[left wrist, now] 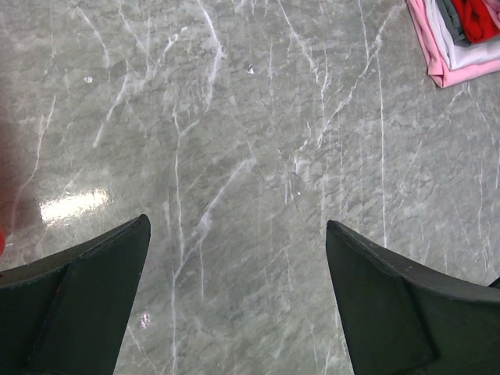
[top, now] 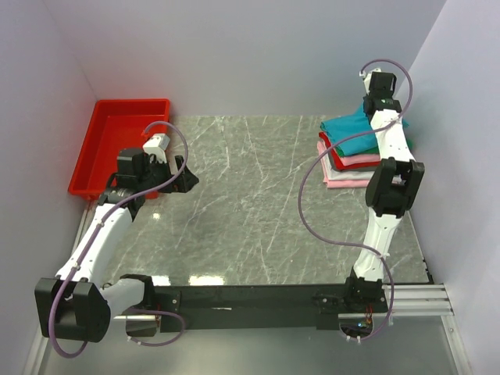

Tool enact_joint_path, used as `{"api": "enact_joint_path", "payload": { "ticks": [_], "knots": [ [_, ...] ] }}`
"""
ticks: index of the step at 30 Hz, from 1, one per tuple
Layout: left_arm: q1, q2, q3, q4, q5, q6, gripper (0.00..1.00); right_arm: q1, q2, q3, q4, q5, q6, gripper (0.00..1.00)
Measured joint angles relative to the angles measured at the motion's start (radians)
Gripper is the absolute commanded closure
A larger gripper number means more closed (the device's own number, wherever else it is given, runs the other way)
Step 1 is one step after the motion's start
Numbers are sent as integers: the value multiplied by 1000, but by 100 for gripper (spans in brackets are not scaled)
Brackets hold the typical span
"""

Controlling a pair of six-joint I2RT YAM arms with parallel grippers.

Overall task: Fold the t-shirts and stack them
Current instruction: Neatly place the folded tshirt to the corner, then reset both grippers

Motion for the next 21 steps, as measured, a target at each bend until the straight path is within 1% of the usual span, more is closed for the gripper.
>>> {"api": "enact_joint_path", "payload": {
  "ticks": [1, 4, 6, 7, 10, 14, 18, 21],
  "knots": [
    [0, 0, 0, 0, 0, 0, 0, -3, 12, 0, 10, 14, -1, 37],
    [-1, 0, 0, 0, 0, 0, 1, -11, 43, -3, 54, 64, -6, 25],
    [-1, 1, 0, 0, -1, 0, 0, -14, 45, -26, 79, 91, 8, 21],
    [-2, 1, 0, 0, -1, 0, 1, -15, 39, -42, 93, 104, 21, 18],
    [-2, 1, 0, 0, -6, 0, 0, -12, 4, -112, 128, 116, 77, 16],
    [-2, 1, 0, 1, -11, 0, 1, 17, -93, -251, 156, 112, 121, 15],
    [-2, 1, 0, 1, -21, 1, 1, 84, -197, -362, 199, 72, 129, 14],
    [-2, -2, -1, 1, -41, 2, 0, 131, -298, -480, 246, 22, 135, 13]
  ]
}}
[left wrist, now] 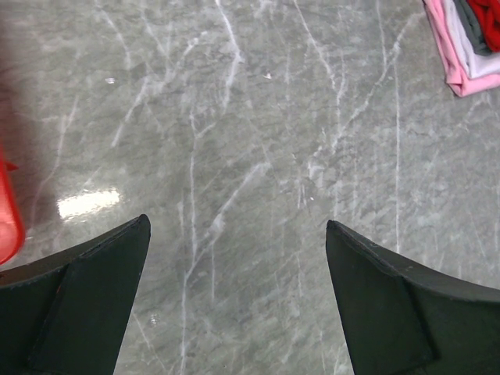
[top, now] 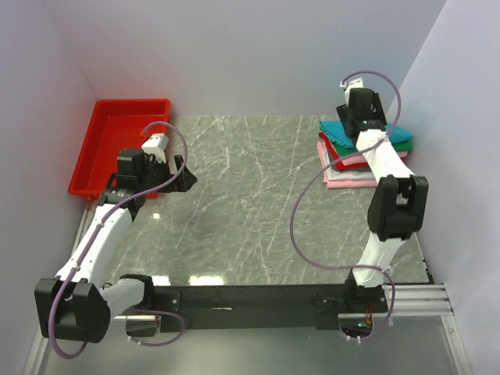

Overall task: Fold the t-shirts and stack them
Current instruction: Reset both grippers

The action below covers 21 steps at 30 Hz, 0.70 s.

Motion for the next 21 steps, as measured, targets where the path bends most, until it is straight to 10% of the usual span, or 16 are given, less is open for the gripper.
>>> {"api": "enact_joint_path", "payload": {
  "ticks": [13, 21],
  "knots": [
    [93, -152, -2, -6, -122, -125, 1, -22, -816, -552, 132, -423, 291, 9],
    [97, -269, 60, -106, -199, -160, 0, -59, -1071, -668, 92, -327, 525, 9]
  ]
}}
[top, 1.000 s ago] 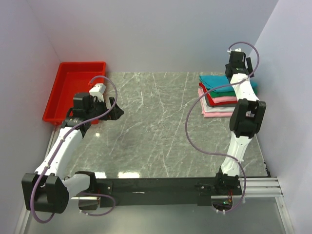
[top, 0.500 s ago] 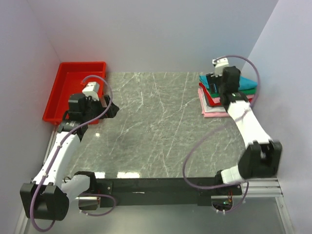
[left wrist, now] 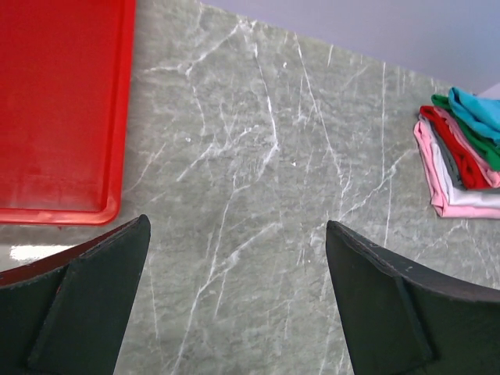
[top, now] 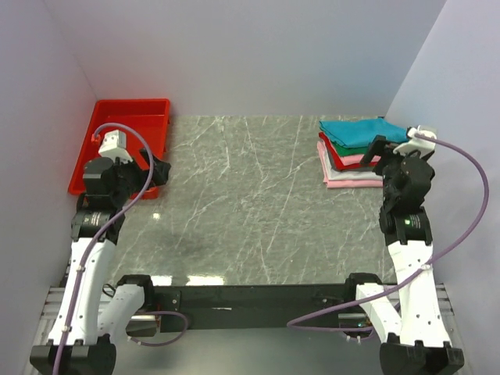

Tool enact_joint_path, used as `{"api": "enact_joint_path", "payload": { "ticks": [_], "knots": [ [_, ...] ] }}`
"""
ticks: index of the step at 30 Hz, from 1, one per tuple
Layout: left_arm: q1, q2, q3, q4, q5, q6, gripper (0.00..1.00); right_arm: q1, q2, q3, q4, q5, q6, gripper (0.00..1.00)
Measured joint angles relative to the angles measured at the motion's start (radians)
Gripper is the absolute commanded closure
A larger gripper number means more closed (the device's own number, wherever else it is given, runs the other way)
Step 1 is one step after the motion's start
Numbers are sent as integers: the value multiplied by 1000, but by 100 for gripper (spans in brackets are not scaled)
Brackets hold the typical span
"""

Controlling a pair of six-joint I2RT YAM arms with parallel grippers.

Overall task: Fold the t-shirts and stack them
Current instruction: Reset both grippers

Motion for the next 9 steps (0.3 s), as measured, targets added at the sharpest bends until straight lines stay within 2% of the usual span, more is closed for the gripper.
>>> {"api": "enact_joint_path", "payload": {
  "ticks": [4, 9],
  "knots": [
    [0, -47, 11, -36, -23, 0, 1, 0, -57, -67, -35, 36, 40, 9],
    [0, -66, 13, -79, -40, 2, 1, 0, -80, -76, -68, 58, 71, 9]
  ]
}}
